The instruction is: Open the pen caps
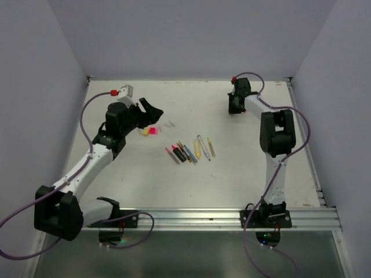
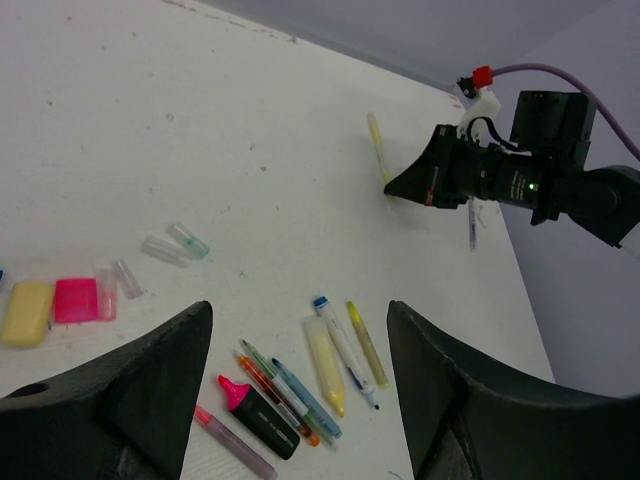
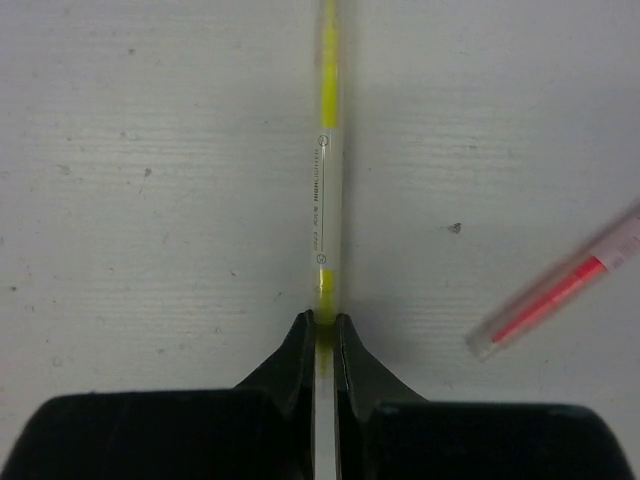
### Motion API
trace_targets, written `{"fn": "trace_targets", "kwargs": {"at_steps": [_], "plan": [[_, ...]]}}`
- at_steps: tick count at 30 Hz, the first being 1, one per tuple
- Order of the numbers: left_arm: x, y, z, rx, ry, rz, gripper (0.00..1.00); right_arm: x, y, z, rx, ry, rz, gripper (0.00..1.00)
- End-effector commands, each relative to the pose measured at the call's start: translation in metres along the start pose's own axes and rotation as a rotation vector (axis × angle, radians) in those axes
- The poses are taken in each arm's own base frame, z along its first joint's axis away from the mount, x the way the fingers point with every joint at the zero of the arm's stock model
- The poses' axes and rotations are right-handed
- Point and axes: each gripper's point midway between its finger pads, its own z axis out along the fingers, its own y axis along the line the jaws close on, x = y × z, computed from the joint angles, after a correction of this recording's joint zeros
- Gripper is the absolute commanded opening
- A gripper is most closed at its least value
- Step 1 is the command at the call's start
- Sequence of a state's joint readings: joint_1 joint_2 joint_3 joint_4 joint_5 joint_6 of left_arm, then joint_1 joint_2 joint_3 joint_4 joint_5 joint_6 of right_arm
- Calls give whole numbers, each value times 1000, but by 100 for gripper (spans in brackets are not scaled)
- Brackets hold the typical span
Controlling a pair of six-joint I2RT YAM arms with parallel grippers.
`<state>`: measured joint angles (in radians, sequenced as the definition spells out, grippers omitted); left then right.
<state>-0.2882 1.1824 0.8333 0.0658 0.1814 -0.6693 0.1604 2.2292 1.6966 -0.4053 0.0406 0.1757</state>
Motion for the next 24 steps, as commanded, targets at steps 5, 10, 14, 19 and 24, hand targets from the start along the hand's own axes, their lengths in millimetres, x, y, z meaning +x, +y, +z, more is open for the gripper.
{"fn": "trace_targets", "kwargs": {"at_steps": [5, 10, 14, 19, 24], "plan": [[9, -7, 7, 55, 36, -21, 73, -14, 89, -55, -249, -138, -163, 0], [15, -11, 7, 83, 59, -33, 73, -2, 85, -70, -249, -116, -25, 0], [18, -13, 6, 100, 69, -40, 73, 0, 81, -82, -241, -141, 29, 0], [23, -13, 9, 104, 87, -40, 73, -6, 78, -98, -237, -189, 44, 0], [23, -14, 15, 102, 106, -43, 73, -12, 91, -108, -283, -216, 59, 0]]}}
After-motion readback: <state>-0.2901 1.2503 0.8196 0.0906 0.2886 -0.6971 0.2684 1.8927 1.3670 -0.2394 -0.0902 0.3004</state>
